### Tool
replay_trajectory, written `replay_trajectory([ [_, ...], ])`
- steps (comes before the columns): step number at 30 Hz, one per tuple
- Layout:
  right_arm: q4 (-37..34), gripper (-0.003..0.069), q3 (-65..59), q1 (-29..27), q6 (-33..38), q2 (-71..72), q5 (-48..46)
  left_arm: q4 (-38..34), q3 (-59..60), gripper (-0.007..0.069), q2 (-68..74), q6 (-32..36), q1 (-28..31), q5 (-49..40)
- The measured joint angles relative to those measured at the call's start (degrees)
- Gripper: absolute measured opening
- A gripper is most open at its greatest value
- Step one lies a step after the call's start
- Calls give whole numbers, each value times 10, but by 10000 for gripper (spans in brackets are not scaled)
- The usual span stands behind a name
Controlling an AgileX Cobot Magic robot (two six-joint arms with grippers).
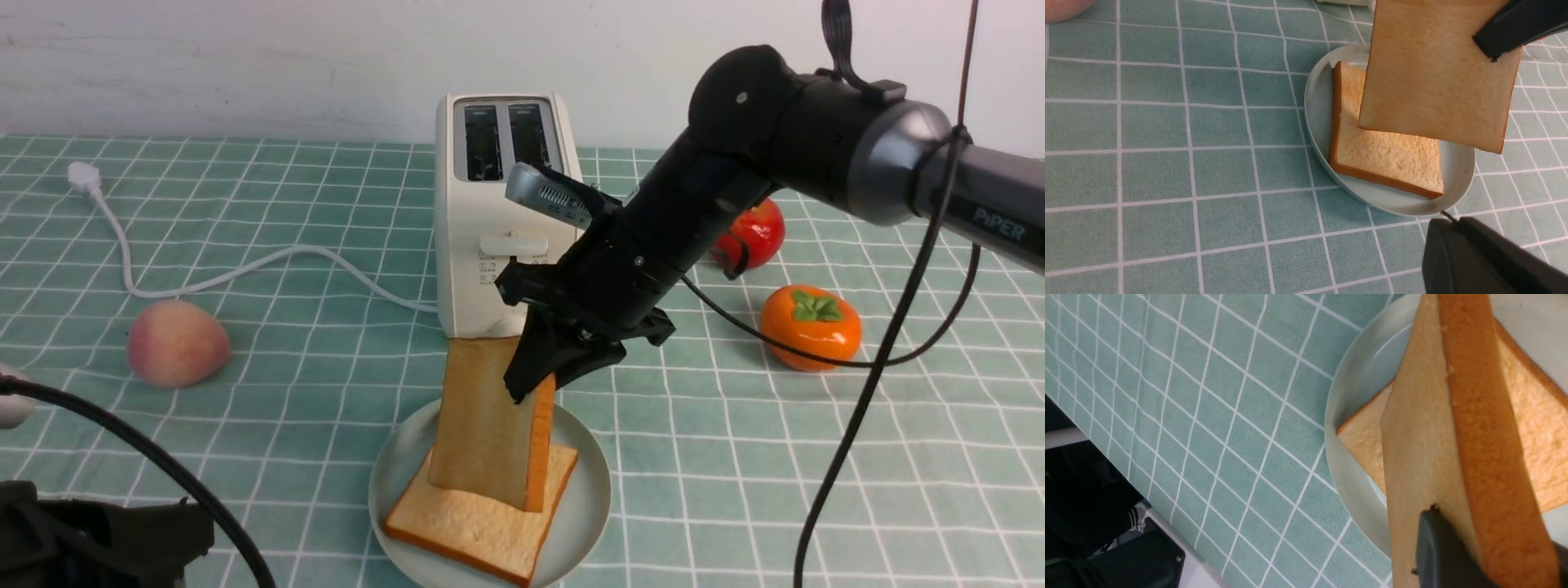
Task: Take toasted bread from bread machine on blue coffee table place on plate.
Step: 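Place the held slice of bread on top of the slice on the plate with the right gripper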
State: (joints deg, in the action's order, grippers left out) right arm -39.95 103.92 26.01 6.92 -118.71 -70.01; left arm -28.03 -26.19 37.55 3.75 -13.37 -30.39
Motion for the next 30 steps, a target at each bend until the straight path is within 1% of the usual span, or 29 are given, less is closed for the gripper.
replay_trajectory([
  [3, 4, 122, 0, 0, -3, 0, 0, 0, 0, -14, 0, 0, 0, -1],
  [7, 10, 167, 0, 0, -4, 0, 0, 0, 0, -14, 0, 0, 0, -1],
  [9, 27, 215, 0, 0, -4, 0, 0, 0, 0, -14, 0, 0, 0, -1],
  [10, 43, 258, 0, 0, -4, 0, 0, 0, 0, -14, 0, 0, 0, -1],
  [12, 57, 297, 0, 0, -4, 0, 0, 0, 0, -14, 0, 0, 0, -1],
  [13, 72, 348, 0, 0, -4, 1, 0, 0, 0, -14, 0, 0, 0, -1],
  [15, 91, 400, 0, 0, -7, 3, 0, 0, 0, -14, 0, 0, 0, -1],
  [17, 102, 430, 0, 0, -15, 7, 0, 0, 0, -14, 0, 0, 0, -1],
  [19, 135, 477, 0, 0, -29, 27, 0, 0, 0, -14, 0, 0, 0, -1],
  [20, 137, 480, 0, 0, -31, 29, 0, 0, 0, -14, 0, 0, 0, -1],
  [22, 176, 496, 0, 0, -32, 59, -2, 0, 0, -14, 0, 0, 0, -1],
  [24, 205, 498, 0, 0, -32, 89, -2, 0, 0, -14, 0, 0, 0, -1],
  [26, 219, 495, 0, 0, -32, 111, -3, 0, 0, -14, 0, 0, 0, -1],
  [28, 253, 472, 0, 0, -42, 167, -7, 0, 0, -14, 0, 0, 0, -1],
  [29, 255, 470, 0, 0, -43, 172, -8, 0, 0, -14, 0, 0, 0, -1],
  [30, 272, 441, 0, 0, -54, 215, -10, 0, 0, -14, 0, 0, 0, -1],
])
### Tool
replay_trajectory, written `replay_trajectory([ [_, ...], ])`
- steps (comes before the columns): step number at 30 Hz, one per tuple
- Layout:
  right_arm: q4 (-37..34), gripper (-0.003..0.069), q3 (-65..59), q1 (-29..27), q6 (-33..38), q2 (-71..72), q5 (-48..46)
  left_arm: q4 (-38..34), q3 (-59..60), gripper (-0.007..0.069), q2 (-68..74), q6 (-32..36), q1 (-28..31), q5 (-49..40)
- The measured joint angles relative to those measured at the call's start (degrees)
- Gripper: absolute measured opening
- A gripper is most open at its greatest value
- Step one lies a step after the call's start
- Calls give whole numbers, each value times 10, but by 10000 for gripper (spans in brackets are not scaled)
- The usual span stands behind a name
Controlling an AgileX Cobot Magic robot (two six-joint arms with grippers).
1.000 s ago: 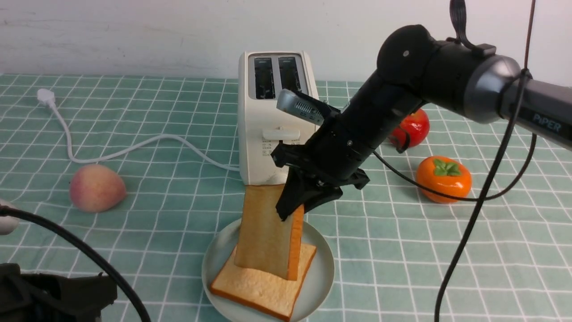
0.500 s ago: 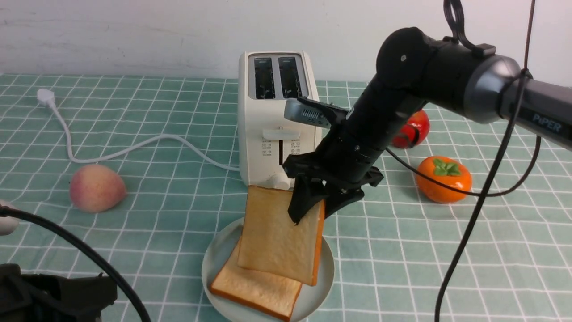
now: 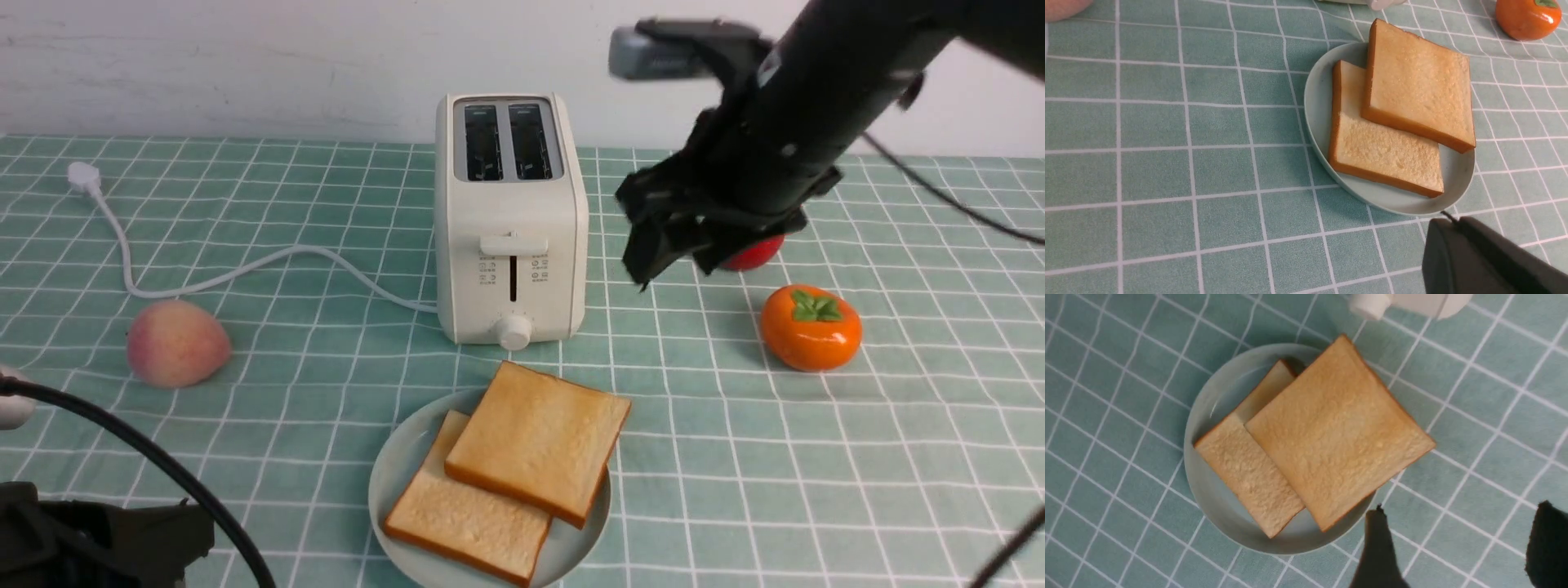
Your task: Take toasted bread from bread machine on blue coffee table place on plate.
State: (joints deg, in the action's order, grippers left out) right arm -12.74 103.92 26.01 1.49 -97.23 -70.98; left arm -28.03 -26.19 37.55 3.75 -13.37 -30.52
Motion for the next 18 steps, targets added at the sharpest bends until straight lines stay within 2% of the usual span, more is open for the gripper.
replay_trajectory([
  [1, 5, 428, 0, 0, -2, 10, -1, 0, 0, -14, 0, 0, 0, 0],
  [2, 27, 367, 0, 0, -7, 74, -5, 0, 0, -14, 0, 0, 0, 0],
  [6, 75, 224, -2, 0, -31, 172, -9, 0, 0, -14, 0, 0, 0, 0],
  [9, 135, 85, -28, 0, -82, 256, -9, 0, 0, -14, 0, 0, 0, 1],
  [11, 171, 27, -65, 0, -110, 309, -9, 0, 0, -14, 0, 0, 0, 4],
  [13, 213, -11, -112, 0, -139, 366, 7, 0, 0, -14, 0, 0, 0, 8],
  [18, 309, -19, -321, 0, -208, 515, 134, 0, 0, -13, 0, 0, 0, 23],
])
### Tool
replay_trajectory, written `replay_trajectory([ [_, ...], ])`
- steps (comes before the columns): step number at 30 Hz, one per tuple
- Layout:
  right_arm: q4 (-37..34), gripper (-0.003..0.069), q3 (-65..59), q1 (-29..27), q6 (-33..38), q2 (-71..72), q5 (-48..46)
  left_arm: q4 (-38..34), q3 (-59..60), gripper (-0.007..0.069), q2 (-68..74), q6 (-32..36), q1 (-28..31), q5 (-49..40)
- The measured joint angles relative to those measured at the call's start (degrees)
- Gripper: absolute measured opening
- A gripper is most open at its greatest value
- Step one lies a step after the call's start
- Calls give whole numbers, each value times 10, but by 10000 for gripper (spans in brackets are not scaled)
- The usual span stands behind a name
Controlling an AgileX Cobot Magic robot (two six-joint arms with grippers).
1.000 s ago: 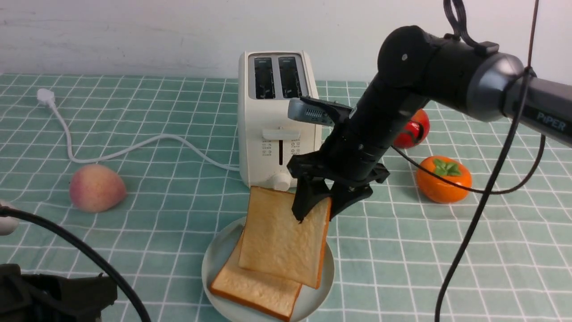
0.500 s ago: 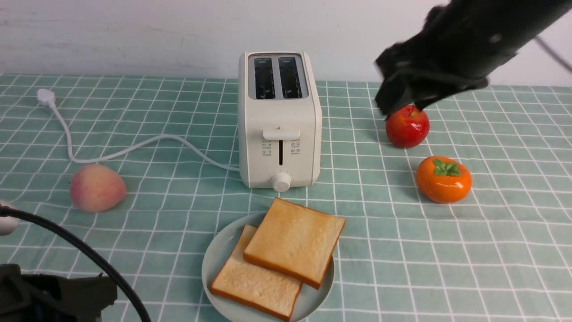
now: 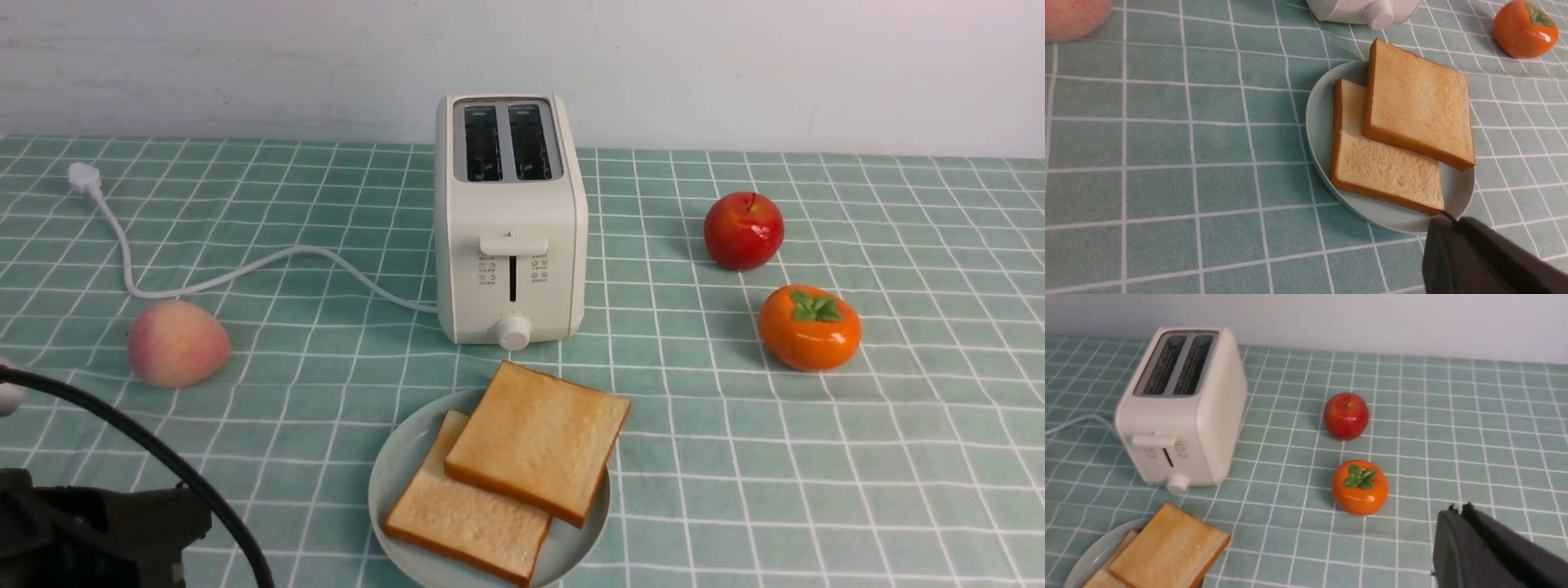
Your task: Take toasted bread from bread machine on blue coffee table place on plate.
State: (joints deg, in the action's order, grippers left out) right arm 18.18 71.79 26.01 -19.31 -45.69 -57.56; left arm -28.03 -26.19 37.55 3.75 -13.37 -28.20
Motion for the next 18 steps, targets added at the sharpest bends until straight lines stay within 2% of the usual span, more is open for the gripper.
replay_trajectory([
  [5, 63, -17, -210, 0, -68, 124, 160, 0, 0, -13, 0, 0, 0, 1],
  [8, 91, -15, -356, 0, -106, 199, 299, -4, 0, -13, 0, 0, 0, 1],
  [14, 115, -8, -476, 0, -116, 265, 486, -7, 0, -13, -2, 0, 0, -1],
  [18, 121, -6, -500, 0, -117, 278, 549, -7, 1, -13, -20, 0, 0, -14],
])
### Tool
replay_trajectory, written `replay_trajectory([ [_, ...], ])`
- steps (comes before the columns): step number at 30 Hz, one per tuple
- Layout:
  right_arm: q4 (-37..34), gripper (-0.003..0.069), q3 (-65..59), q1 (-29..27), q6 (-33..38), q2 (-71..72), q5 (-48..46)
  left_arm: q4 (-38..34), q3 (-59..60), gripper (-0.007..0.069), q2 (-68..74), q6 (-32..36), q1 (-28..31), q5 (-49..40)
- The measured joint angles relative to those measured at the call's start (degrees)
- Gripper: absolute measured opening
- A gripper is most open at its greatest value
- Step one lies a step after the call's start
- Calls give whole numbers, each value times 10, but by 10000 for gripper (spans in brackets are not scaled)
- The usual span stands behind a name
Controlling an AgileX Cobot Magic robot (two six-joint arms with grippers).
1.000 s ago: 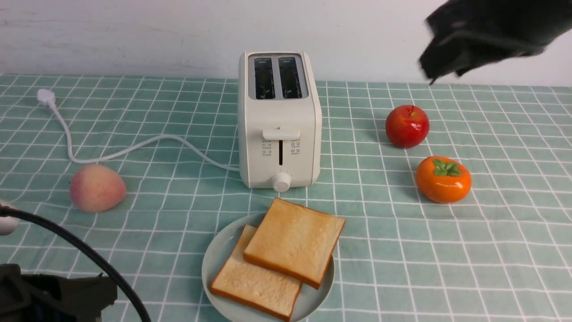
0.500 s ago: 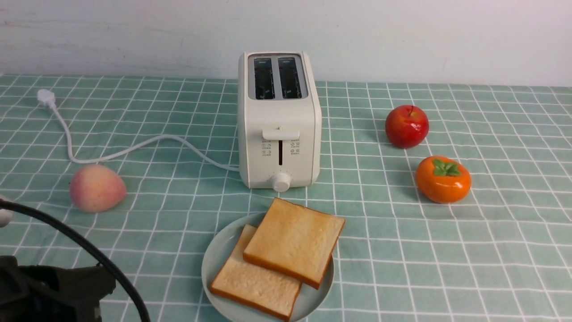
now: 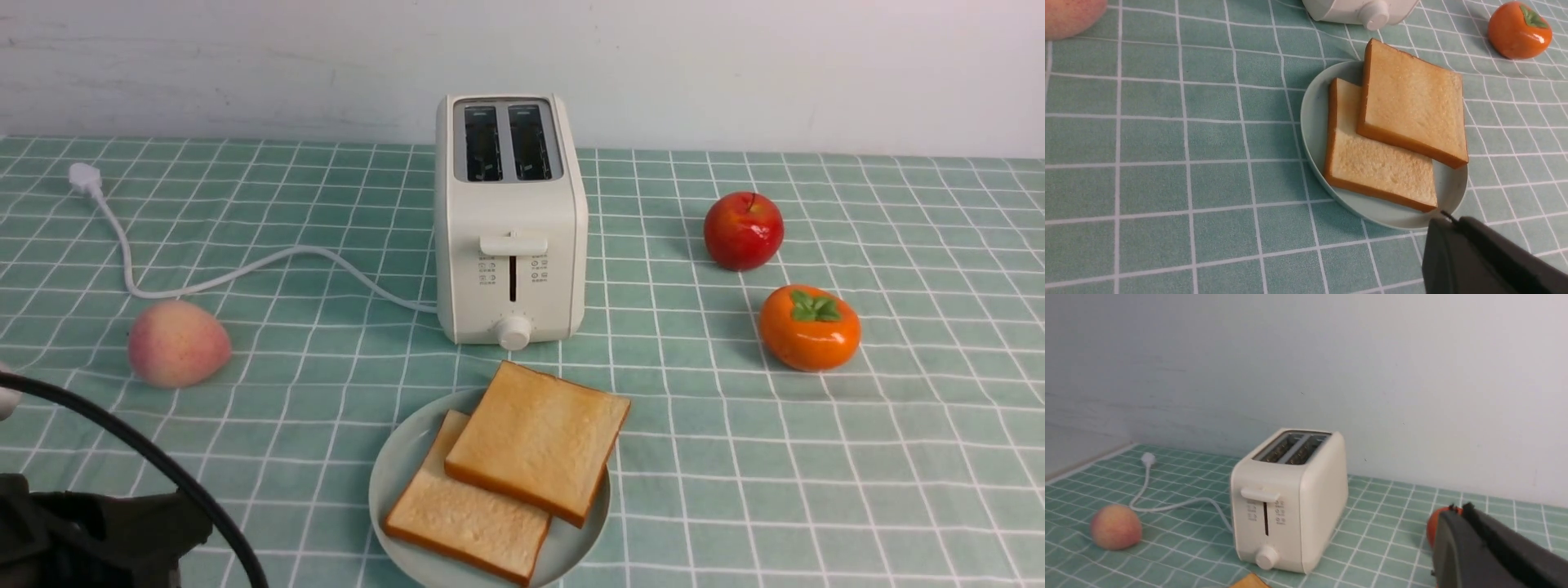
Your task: Take toasted bread from bread machine on blue coffee table place on plate.
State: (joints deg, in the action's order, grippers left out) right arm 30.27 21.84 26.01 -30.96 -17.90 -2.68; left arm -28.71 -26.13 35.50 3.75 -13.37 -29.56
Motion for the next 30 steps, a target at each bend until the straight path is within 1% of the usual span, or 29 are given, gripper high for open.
replay_trajectory([
  [5, 2, -1, -3, 0, 0, 1, 16, 0, 0, -13, -74, 0, 0, -8],
  [10, 2, 2, -3, 0, 0, 1, 17, -5, 0, -11, -205, 0, 0, -6],
  [14, 2, 3, -3, 0, 0, 1, 17, -6, 0, -8, -240, 0, 0, -8],
  [21, 2, 13, -3, 0, 0, 1, 18, -12, 0, -3, -247, 0, 0, -37],
  [24, 2, 17, -3, 0, 0, 1, 18, -11, 0, -1, -247, 9, 0, -36],
  [27, 2, 21, -3, 0, 0, 1, 18, -8, 0, 1, -247, 28, 0, -9],
  [30, 2, 22, -3, 0, 0, 1, 18, -1, 2, 4, -247, 32, 0, 8],
])
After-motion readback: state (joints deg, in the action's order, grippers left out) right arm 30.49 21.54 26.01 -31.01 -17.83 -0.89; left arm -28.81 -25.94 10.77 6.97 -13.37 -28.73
